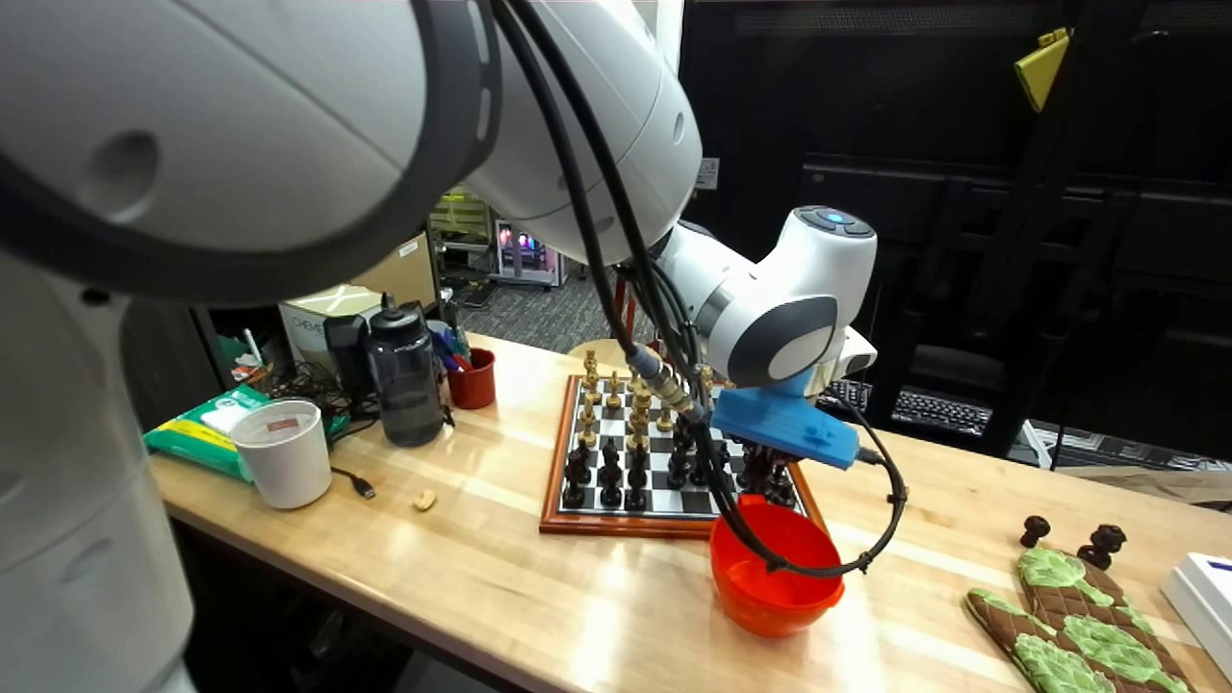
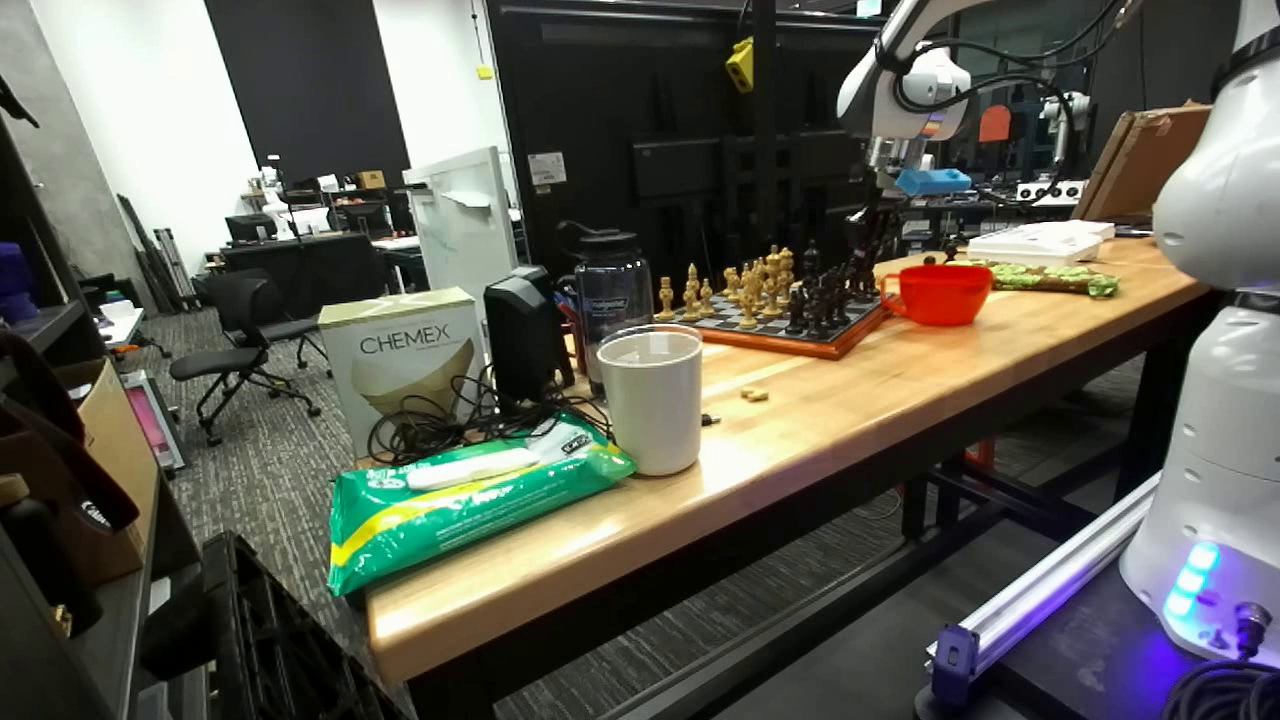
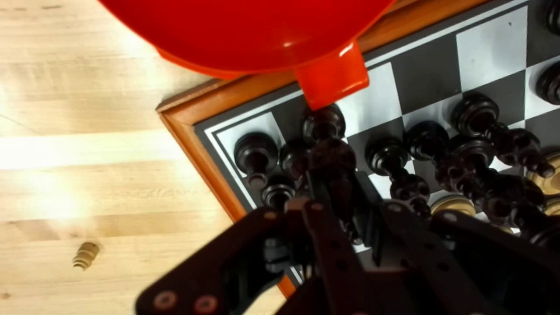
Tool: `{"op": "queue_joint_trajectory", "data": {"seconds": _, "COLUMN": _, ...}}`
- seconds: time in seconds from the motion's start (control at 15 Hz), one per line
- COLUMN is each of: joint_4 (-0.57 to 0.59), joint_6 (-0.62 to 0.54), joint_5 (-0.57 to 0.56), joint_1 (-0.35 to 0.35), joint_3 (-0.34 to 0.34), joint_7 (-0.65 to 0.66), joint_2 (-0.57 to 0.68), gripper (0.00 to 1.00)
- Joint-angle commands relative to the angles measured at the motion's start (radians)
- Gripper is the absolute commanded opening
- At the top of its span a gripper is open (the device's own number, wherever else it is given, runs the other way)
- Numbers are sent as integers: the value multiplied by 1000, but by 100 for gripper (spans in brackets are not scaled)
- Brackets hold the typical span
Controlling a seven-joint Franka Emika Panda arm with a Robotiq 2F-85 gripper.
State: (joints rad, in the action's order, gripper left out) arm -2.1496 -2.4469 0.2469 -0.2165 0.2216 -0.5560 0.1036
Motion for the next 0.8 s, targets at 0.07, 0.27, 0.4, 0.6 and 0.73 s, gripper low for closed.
{"op": "queue_joint_trajectory", "data": {"seconds": 0.07, "joint_4": -17, "joint_6": 15, "joint_5": -12, "joint_1": -16, "joint_3": -16, "joint_7": 1, "joint_2": -46, "gripper": 5}}
{"op": "queue_joint_trajectory", "data": {"seconds": 0.27, "joint_4": -25, "joint_6": 17, "joint_5": -31, "joint_1": -13, "joint_3": -12, "joint_7": 15, "joint_2": -74, "gripper": 5}}
{"op": "queue_joint_trajectory", "data": {"seconds": 0.4, "joint_4": -35, "joint_6": 22, "joint_5": -41, "joint_1": -10, "joint_3": -9, "joint_7": 24, "joint_2": -104, "gripper": 5}}
{"op": "queue_joint_trajectory", "data": {"seconds": 0.6, "joint_4": -53, "joint_6": 27, "joint_5": -72, "joint_1": -5, "joint_3": -5, "joint_7": 44, "joint_2": -151, "gripper": 5}}
{"op": "queue_joint_trajectory", "data": {"seconds": 0.73, "joint_4": -59, "joint_6": 50, "joint_5": -89, "joint_1": 0, "joint_3": -3, "joint_7": 49, "joint_2": -184, "gripper": 5}}
